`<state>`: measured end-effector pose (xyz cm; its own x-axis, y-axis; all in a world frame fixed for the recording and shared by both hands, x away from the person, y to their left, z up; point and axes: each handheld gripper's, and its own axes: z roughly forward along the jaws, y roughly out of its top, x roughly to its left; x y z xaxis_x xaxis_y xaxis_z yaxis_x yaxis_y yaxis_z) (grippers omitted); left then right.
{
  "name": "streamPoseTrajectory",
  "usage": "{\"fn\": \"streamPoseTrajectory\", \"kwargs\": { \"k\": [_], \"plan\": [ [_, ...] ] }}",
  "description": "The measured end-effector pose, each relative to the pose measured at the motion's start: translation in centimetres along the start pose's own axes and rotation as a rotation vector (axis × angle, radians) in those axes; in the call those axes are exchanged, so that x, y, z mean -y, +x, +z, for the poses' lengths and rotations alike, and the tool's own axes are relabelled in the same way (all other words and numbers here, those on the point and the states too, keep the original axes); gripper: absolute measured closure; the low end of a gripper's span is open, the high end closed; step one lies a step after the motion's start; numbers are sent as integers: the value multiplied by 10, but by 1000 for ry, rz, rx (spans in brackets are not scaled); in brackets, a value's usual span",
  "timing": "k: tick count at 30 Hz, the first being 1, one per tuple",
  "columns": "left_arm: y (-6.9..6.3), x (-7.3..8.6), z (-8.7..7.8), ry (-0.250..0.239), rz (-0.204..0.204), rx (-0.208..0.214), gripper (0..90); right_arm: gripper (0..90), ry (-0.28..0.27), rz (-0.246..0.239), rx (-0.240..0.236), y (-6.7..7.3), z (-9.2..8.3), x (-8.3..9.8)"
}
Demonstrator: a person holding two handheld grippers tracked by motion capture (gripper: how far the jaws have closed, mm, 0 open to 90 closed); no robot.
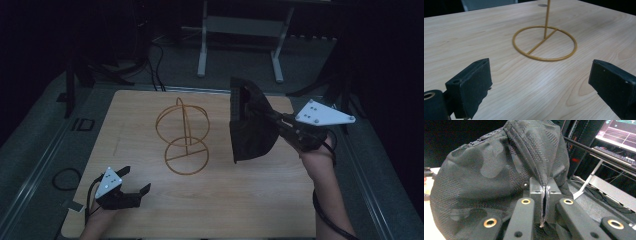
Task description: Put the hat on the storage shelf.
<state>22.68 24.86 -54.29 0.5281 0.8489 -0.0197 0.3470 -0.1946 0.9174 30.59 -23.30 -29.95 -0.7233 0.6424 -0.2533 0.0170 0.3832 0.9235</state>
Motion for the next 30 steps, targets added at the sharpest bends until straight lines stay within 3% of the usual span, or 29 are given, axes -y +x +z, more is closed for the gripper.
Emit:
{"fn": "streamPoseTrajectory", "kwargs": {
  "k": [8, 15, 21, 30],
  "plan": [
    [5, 10, -10, -21, -25, -71, 51, 872, -16, 10, -14, -3, 20, -24],
    [17, 15, -15, -36, -57, -109, 51, 872, 25, -26, -50, 4, 46, -46],
    [18, 16, -16, -53, -69, -108, 51, 871, 84, -59, -89, 17, 73, -51],
    [16, 16, -15, -56, -63, -103, 51, 871, 156, -60, -130, 32, 110, -55]
  ]
}}
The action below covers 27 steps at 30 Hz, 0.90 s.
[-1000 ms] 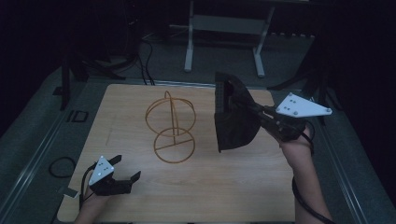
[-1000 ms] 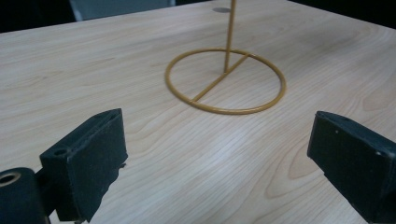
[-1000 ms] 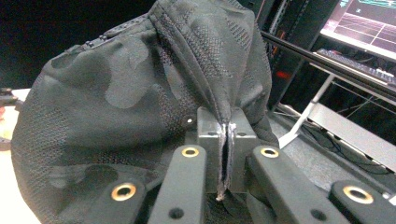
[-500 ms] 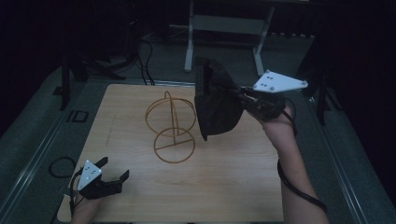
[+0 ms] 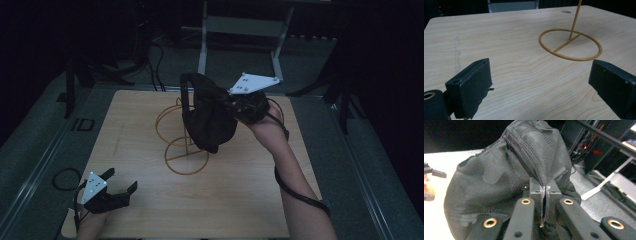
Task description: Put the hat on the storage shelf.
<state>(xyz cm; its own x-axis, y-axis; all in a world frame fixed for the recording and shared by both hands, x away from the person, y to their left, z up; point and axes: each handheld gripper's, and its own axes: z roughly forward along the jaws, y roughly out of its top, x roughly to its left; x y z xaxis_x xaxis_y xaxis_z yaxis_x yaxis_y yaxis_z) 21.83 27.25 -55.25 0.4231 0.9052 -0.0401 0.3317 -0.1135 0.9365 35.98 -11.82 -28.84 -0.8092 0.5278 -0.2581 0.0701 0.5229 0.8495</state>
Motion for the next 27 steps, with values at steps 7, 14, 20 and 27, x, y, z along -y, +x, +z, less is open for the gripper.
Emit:
{"fn": "streamPoseTrajectory", "kwargs": {
  "k": [7, 14, 20, 27],
  "plan": [
    [-2, 1, 1, 7, 8, 7, 52, 870, 44, 8, -58, 9, 27, 0],
    [-2, 1, 1, 5, 7, 12, 51, 869, 67, 24, -84, 17, 45, -2],
    [-2, 2, 2, 17, 21, 14, 52, 866, 69, 55, -115, 22, 58, 0],
    [-2, 2, 2, 10, 15, 18, 52, 851, 85, 80, -133, 23, 67, 5]
  ]
}}
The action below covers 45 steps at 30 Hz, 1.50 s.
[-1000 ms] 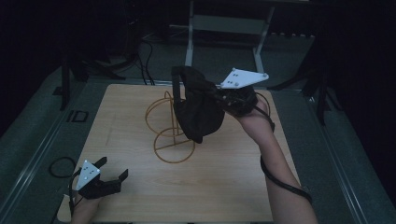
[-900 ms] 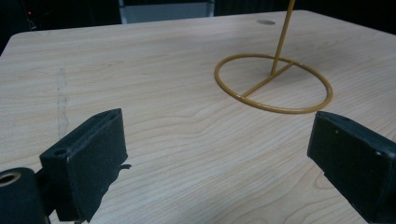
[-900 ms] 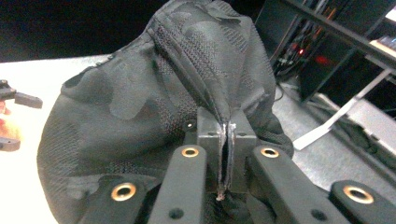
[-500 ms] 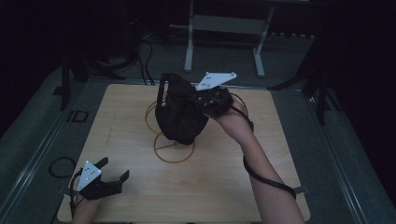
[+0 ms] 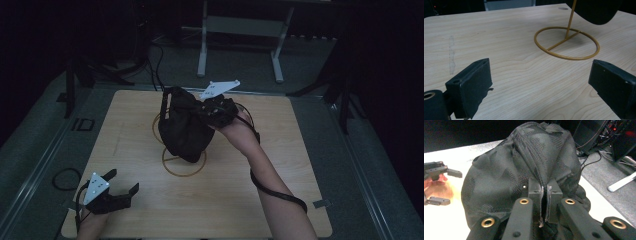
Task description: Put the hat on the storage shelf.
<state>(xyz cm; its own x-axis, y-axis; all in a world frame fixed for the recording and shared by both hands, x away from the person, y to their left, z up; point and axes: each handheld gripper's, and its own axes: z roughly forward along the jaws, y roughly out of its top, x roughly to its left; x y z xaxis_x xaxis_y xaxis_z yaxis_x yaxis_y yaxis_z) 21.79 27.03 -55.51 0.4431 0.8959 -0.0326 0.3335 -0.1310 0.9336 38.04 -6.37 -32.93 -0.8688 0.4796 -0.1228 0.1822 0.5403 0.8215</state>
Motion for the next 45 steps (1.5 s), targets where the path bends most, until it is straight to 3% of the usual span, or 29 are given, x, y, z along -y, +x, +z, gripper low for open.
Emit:
{"fn": "streamPoseTrajectory", "kwargs": {
  "k": [10, 21, 28, 45],
  "plan": [
    [-2, 1, 1, 10, 10, 3, 52, 706, -23, 30, -43, 1, 5, -1],
    [-2, 1, 1, 12, 13, 8, 52, 645, -26, 35, -85, 6, 11, -1],
    [-3, 1, 2, 11, 15, 7, 52, 585, -18, 25, -88, 6, 9, -1],
    [-3, 2, 3, 15, 9, 6, 52, 377, -34, 40, -41, -2, -8, 12]
  ]
}}
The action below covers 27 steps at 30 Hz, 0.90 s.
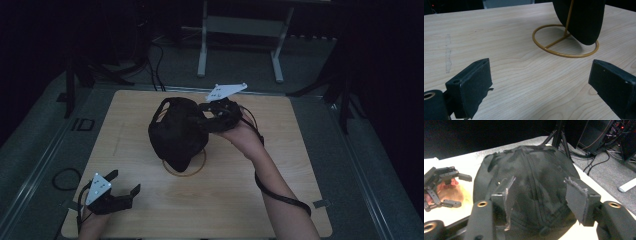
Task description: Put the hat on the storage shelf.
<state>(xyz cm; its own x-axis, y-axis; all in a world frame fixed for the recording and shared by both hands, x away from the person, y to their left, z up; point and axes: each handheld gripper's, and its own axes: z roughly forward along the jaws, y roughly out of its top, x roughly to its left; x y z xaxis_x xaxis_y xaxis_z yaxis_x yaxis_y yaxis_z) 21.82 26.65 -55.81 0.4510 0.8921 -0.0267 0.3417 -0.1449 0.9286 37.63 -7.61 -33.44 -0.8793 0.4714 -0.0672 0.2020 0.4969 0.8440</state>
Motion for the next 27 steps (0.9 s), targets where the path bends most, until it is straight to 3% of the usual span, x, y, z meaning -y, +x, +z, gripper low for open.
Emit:
{"fn": "streamPoseTrajectory", "kwargs": {
  "k": [9, 15, 19, 27],
  "plan": [
    [0, 0, 1, 2, 1, 1, 52, 227, -5, 49, 13, -7, -7, 12],
    [0, 0, 1, 2, -2, 1, 52, 150, -4, 67, -7, -14, -10, 23],
    [0, 0, 1, 1, -1, 1, 52, 137, 10, 42, -12, -16, -12, 31],
    [0, 1, 1, 4, 1, 1, 52, 138, -4, 62, 24, -24, -17, 48]
  ]
}}
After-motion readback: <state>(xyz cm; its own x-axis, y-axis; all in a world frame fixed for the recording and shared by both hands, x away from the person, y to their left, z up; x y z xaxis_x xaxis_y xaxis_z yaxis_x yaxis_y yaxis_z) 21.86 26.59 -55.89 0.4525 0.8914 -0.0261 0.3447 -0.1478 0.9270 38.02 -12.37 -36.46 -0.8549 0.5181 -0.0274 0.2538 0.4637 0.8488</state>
